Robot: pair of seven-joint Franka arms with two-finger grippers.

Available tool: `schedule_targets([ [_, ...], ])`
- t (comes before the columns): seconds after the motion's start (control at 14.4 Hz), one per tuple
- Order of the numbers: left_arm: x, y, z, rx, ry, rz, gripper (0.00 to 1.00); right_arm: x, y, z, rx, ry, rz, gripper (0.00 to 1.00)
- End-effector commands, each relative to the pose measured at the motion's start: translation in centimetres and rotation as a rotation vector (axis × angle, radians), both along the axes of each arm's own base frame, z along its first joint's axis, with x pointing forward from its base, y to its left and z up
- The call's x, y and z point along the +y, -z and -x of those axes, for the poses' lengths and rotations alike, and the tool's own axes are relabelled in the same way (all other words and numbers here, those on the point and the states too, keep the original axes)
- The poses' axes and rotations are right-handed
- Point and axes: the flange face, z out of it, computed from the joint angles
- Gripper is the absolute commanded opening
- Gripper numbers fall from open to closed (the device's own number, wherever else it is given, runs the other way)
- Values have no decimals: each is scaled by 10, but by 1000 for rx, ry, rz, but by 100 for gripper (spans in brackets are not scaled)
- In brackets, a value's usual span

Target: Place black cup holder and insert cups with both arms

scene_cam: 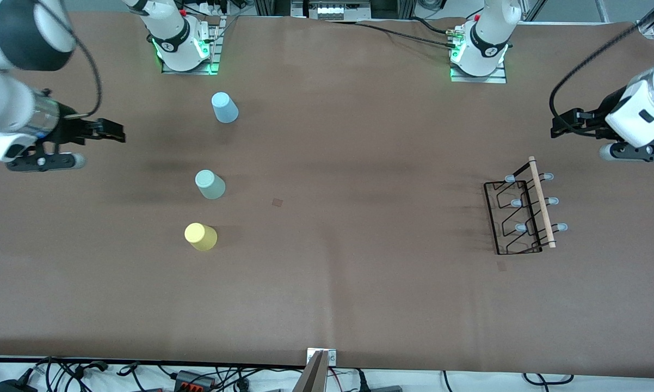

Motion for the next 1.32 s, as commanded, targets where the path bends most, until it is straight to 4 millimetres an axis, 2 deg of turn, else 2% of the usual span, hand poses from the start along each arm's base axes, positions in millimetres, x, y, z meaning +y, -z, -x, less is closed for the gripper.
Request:
schedule_targets([
  [0.0, 9, 14, 7, 132, 31, 39, 100, -1, 44, 64, -104, -12, 6, 100],
  [0.07, 11, 21, 6, 134, 28, 34, 99, -1, 50, 70, -120, -4, 7, 100],
  [0.21, 18, 32, -4, 54, 21, 13, 99, -1, 61, 63, -132, 2, 6, 100],
  [0.35, 20, 60, -10, -36, 45, -50, 95, 1, 84, 50, -147, 29, 2, 100],
  [0.49, 21, 85, -12, -140, 54, -64, 93, 0, 97, 43, -154, 36, -2, 100],
  [0.69, 22, 130, -17, -298, 59, -66, 93, 0, 97, 43, -142, 36, -1, 100],
  [0.83, 30, 156, -17, -350, 46, -67, 91, 2, 104, 42, -128, 38, -3, 100],
  [0.9, 32, 170, -16, -347, 44, -66, 82, 5, 105, 42, -127, 40, -4, 100],
  [1.11, 39, 204, -26, -379, 30, -64, 74, 9, 103, 42, -129, 53, -8, 100],
  [1.25, 39, 218, -32, -396, 32, -62, 66, 10, 100, 42, -134, 67, -8, 100],
])
